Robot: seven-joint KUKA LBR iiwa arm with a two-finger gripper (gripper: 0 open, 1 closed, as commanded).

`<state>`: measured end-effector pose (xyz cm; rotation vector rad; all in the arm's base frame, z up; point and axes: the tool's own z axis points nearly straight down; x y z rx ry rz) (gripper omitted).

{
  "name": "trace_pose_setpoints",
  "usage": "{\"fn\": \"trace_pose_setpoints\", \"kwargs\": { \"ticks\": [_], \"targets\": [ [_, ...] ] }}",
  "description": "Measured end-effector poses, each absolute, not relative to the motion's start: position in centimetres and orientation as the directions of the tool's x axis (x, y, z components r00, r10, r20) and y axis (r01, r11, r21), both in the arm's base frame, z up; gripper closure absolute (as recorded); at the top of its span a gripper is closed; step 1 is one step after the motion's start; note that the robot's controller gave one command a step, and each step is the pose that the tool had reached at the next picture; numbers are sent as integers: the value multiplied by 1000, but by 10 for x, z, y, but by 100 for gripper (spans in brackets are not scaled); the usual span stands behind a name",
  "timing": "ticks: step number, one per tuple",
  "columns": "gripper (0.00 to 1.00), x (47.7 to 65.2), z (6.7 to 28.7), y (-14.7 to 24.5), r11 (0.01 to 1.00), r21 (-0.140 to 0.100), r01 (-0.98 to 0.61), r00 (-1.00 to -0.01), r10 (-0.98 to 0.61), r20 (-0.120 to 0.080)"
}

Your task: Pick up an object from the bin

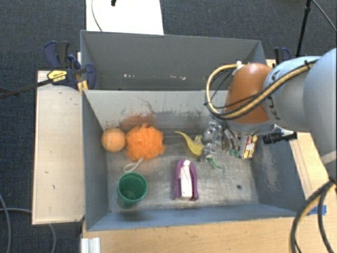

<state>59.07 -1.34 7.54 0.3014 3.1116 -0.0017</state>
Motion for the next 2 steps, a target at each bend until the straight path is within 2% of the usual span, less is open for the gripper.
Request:
{"fn": "trace_pose_setpoints", "kwargs": {
  "ticks": [1,2],
  "targets": [
    [100,590,77,-13,982,1,191,-981,191,-14],
    [100,587,86,-13,982,-1,189,-982,189,2]
  ]
}}
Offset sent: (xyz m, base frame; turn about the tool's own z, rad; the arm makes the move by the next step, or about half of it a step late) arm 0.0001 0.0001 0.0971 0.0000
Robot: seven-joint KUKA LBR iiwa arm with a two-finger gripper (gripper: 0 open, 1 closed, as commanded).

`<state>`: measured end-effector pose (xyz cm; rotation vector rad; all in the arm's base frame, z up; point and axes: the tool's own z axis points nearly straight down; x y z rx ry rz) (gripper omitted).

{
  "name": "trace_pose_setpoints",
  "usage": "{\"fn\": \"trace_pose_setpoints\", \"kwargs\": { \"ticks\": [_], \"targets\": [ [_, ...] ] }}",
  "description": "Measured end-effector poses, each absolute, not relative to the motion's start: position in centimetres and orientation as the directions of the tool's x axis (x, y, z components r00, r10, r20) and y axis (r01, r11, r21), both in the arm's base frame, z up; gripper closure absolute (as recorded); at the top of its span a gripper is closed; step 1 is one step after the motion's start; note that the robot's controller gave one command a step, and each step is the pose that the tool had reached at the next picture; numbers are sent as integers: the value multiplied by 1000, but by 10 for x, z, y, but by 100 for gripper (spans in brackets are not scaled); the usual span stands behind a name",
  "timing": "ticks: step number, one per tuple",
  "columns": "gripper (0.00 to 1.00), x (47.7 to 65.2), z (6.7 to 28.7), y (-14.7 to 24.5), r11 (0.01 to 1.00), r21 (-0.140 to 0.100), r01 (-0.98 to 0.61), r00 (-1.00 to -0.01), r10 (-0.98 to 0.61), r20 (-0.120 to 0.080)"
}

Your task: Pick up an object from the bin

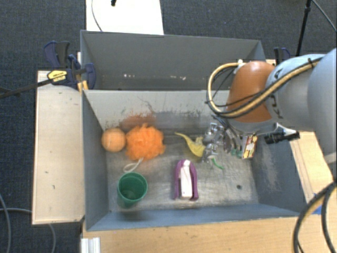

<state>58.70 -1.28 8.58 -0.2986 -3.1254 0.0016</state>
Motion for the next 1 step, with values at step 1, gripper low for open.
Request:
{"fn": "trace_pose_setpoints", "kwargs": {
  "ticks": [1],
  "targets": [
    [100,587,106,-13,982,0,188,-982,188,4]
  ]
}}
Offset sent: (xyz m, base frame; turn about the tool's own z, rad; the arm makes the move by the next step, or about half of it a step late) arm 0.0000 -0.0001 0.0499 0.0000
